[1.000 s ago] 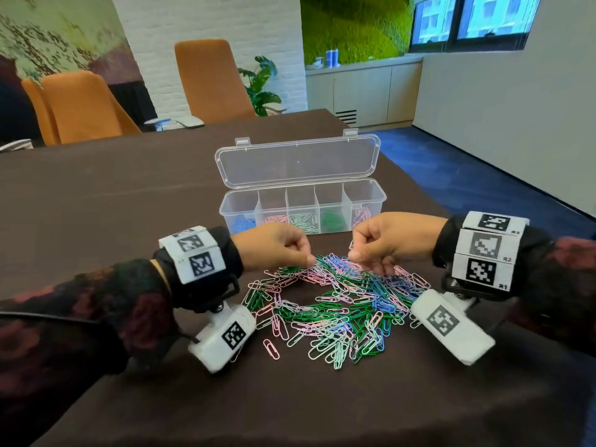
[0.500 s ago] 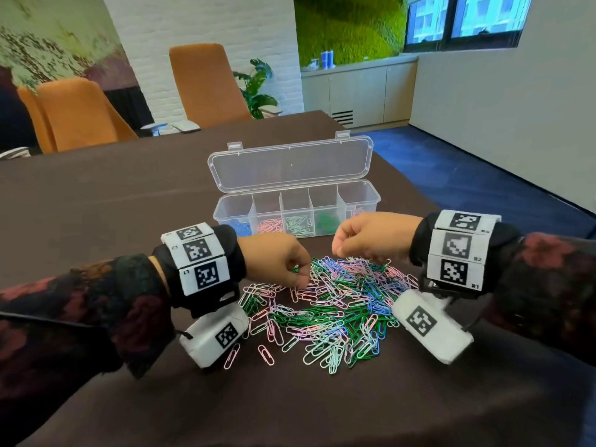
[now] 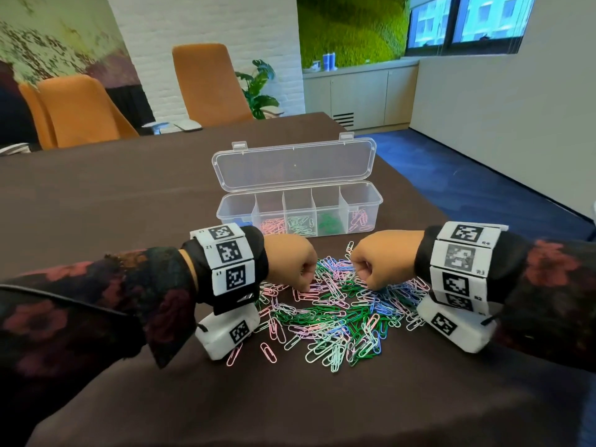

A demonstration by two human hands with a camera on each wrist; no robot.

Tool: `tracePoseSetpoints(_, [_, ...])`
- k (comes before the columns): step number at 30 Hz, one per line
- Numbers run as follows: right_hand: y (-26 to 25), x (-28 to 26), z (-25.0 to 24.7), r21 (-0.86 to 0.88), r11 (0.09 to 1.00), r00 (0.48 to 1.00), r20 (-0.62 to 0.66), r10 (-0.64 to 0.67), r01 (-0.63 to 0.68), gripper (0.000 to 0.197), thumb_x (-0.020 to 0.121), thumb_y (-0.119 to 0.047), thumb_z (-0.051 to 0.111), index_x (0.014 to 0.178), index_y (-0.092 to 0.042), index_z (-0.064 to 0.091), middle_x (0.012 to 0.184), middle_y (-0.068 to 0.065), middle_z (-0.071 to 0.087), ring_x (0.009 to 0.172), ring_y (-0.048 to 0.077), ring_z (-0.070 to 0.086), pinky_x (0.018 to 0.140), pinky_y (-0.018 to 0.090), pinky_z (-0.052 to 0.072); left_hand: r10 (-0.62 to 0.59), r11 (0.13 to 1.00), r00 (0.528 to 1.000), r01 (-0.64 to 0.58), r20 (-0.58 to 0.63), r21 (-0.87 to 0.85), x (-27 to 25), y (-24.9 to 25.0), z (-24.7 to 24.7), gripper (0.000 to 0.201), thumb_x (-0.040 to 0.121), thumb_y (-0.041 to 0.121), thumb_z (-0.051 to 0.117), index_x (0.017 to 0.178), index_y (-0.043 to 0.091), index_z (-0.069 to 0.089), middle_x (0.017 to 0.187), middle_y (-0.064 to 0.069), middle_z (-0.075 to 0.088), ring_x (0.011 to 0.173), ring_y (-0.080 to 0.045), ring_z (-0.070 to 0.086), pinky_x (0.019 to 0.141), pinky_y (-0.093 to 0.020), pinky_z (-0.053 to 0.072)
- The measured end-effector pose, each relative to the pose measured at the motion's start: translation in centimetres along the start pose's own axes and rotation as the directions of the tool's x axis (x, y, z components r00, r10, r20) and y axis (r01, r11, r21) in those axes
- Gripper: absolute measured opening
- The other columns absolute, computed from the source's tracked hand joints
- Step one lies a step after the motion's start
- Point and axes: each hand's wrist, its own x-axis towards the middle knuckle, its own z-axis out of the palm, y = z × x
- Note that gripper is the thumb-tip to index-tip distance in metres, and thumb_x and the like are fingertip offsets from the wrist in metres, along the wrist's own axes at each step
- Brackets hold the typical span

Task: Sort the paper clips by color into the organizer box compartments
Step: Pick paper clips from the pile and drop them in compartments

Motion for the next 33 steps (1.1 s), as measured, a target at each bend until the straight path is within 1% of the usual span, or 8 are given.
tracePoseSetpoints(2, [0.3,-0.1,0.1,0.016,1.0,1.0,-0.008,0.004,-0.004,0.028,0.083,-0.008,0.056,0.064,-0.023,0.042,0.066,-0.008,0.045,0.059,0.007,0.039,0.055,0.021,0.034,-0.012,0.997,1.0,0.011,-0.012,-0.083,-0.1,-0.4,-0.3,0.011,0.087,0.017,0.063,0.077,0.017,0.059,0.062,0.012,0.048,0.06,-0.008,0.044,0.05,-0.01,0.03])
tracePoseSetpoints(5, [0.6,-0.1,0.2,0.048,0.999,1.0,-0.028,-0.005,0.006,0.028,0.083,-0.008,0.055,0.064,-0.023,0.043,0.065,-0.009,0.045,0.058,0.005,0.038,0.055,0.021,0.034,-0.031,0.976,0.999,0.024,-0.032,-0.216,-0.5,-1.1,-0.9,0.019,0.087,0.018,0.064,0.071,0.023,0.055,0.06,0.014,0.05,0.055,-0.001,0.044,0.054,-0.011,0.033])
tracePoseSetpoints(11, [0.8,-0.2,0.4,0.091,0.996,0.999,-0.039,-0.001,0.005,0.026,0.085,-0.009,0.053,0.066,-0.023,0.044,0.068,-0.008,0.046,0.059,0.005,0.039,0.055,0.02,0.034,-0.001,0.936,1.0,0.003,0.006,-0.352,-1.5,-1.3,-1.7,0.013,0.089,0.02,0.064,0.077,0.018,0.058,0.044,0.023,0.048,0.045,0.004,0.041,0.052,-0.008,0.032])
tracePoseSetpoints(20, [0.6,-0.6,0.5,0.098,0.995,0.998,-0.067,-0.02,0.026,0.027,0.087,-0.011,0.052,0.066,-0.024,0.041,0.068,-0.009,0.045,0.059,0.005,0.037,0.055,0.02,0.033,-0.017,0.945,0.994,-0.019,-0.109,-0.325,-1.5,-0.4,0.1,0.025,0.081,0.009,0.065,0.063,0.022,0.052,0.064,0.01,0.058,0.05,0.002,0.046,0.055,-0.015,0.039])
tracePoseSetpoints(23, [0.6,-0.9,0.5,0.115,0.992,0.994,-0.103,-0.029,0.041,0.028,0.087,-0.01,0.053,0.066,-0.024,0.041,0.067,-0.009,0.044,0.059,0.005,0.037,0.055,0.02,0.033,-0.029,0.909,0.992,-0.024,-0.119,-0.417,-1.4,-0.5,0.5,0.022,0.081,0.012,0.071,0.07,0.022,0.055,0.074,0.003,0.065,0.059,-0.005,0.052,0.06,-0.019,0.043])
tracePoseSetpoints(26, [0.7,-1.3,0.5,0.155,0.986,0.99,-0.139,-0.036,0.058,0.027,0.085,-0.011,0.057,0.067,-0.025,0.043,0.066,-0.01,0.046,0.059,0.004,0.04,0.056,0.02,0.035,-0.035,0.834,0.996,-0.016,-0.083,-0.552,-1.4,-0.8,0.9,0.017,0.082,0.011,0.072,0.088,0.021,0.06,0.073,0.007,0.066,0.064,-0.002,0.058,0.064,-0.015,0.044])
tracePoseSetpoints(28, [0.8,-1.8,0.2,0.171,0.983,0.987,-0.153,-0.045,0.072,0.027,0.084,-0.014,0.062,0.067,-0.025,0.045,0.064,-0.011,0.047,0.058,0.003,0.042,0.056,0.019,0.035,-0.053,0.828,0.996,0.006,-0.069,-0.56,-1.4,-1.2,1.0,0.019,0.082,0.013,0.073,0.094,0.022,0.062,0.069,0.01,0.066,0.063,0.0,0.058,0.065,-0.013,0.043])
tracePoseSetpoints(33, [0.6,-2.8,0.2,0.115,0.991,0.998,-0.024,-0.065,0.067,0.023,0.081,-0.03,0.07,0.069,-0.021,0.054,0.064,-0.008,0.052,0.058,0.006,0.045,0.056,0.02,0.036,-0.099,0.845,0.989,0.023,-0.114,-0.535,-1.8,-1.9,0.9,0.007,0.082,0.019,0.072,0.086,0.022,0.068,0.063,0.011,0.057,0.052,0.003,0.047,0.057,-0.007,0.037])
